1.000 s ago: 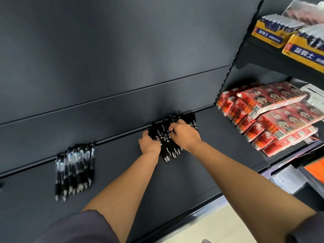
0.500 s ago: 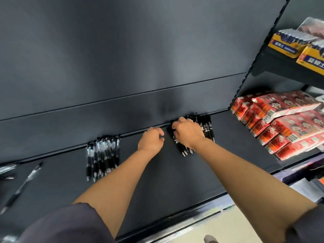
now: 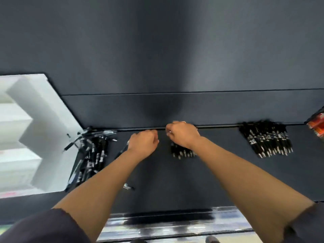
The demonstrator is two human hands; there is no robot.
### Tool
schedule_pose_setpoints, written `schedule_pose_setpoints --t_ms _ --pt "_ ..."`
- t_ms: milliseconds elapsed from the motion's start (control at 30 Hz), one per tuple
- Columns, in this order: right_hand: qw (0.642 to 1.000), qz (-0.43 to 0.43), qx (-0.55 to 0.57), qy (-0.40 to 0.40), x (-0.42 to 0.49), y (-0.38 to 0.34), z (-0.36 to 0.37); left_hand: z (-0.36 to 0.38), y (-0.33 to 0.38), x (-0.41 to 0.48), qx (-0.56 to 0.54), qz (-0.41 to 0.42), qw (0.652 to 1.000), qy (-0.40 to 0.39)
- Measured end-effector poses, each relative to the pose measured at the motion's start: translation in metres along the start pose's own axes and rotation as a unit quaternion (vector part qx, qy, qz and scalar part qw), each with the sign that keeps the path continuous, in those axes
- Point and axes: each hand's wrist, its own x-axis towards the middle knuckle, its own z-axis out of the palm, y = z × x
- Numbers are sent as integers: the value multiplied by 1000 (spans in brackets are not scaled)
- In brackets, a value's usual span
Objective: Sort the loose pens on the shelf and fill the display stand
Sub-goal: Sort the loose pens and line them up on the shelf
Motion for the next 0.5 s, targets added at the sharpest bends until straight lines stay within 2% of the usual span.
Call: schedule_pose_setpoints --t_ms 133,300,500 --pt "997 -27 44 -50 27 -72 12 -15 -77 -28 -9 -40 999 -23" --pt "985 -54 48 -155 47 -132 30 -19 -143 -58 -7 -74 997 -35" --pt "972 5 150 -179 66 -173 42 -14 -185 -74 -78 -117 990 -18"
